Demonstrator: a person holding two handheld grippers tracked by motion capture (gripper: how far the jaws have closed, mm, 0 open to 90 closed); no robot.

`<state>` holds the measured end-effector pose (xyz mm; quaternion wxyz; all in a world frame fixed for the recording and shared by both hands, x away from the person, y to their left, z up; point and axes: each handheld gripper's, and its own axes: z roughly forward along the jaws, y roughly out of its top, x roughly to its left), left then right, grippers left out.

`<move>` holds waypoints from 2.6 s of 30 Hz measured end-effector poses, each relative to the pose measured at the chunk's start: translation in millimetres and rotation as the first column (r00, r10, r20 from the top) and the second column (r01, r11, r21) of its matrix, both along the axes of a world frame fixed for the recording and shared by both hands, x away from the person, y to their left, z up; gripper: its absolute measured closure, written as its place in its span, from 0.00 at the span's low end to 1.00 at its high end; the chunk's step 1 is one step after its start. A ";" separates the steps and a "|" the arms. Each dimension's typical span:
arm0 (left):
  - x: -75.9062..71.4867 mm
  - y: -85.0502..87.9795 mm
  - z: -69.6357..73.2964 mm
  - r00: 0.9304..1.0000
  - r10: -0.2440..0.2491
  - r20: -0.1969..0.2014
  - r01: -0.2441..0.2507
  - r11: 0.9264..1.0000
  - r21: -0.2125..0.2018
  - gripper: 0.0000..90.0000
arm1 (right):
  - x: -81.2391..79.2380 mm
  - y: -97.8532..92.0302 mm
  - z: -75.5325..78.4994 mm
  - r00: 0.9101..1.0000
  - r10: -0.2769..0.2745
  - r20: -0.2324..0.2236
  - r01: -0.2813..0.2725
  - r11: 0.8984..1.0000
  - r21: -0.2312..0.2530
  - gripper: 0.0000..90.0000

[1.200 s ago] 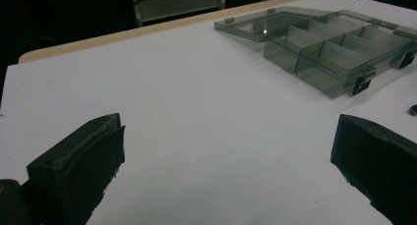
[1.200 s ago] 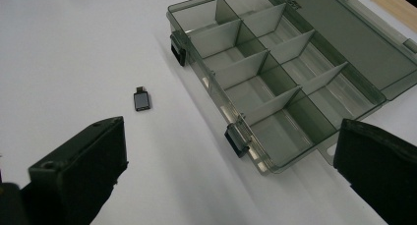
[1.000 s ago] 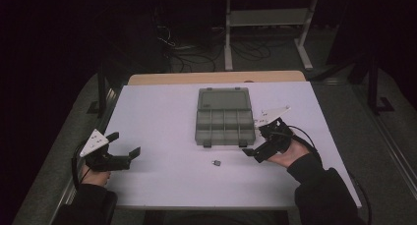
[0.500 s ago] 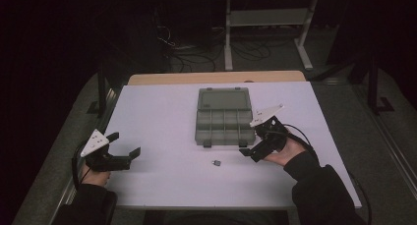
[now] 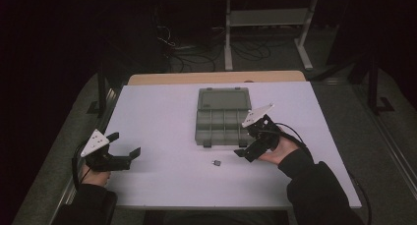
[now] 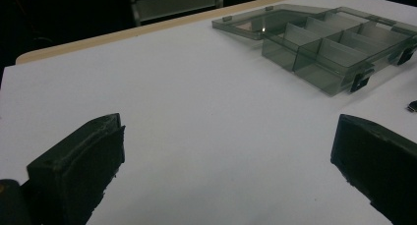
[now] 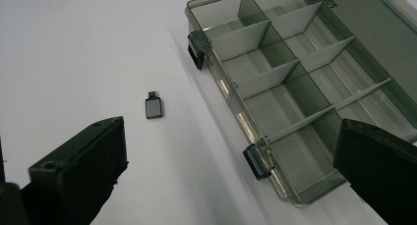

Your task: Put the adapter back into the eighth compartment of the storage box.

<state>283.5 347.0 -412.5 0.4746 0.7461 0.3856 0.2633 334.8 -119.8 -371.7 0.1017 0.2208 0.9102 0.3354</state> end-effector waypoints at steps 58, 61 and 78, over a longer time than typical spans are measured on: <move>0.3 -1.1 -0.2 1.000 -0.012 0.000 0.012 1.000 -0.003 0.00 | 1.0 74.6 -35.9 0.977 0.182 -0.115 -0.193 0.976 -0.100 0.00; 0.1 -1.2 -0.2 1.000 -0.012 0.000 0.012 1.000 -0.003 0.00 | 0.0 78.2 -37.6 0.974 0.194 -0.117 -0.206 0.973 -0.102 0.00; 0.1 -1.3 -0.2 1.000 -0.014 0.000 0.014 1.000 -0.002 0.00 | -0.5 87.6 -49.0 0.968 0.212 -0.132 -0.232 0.960 -0.156 0.00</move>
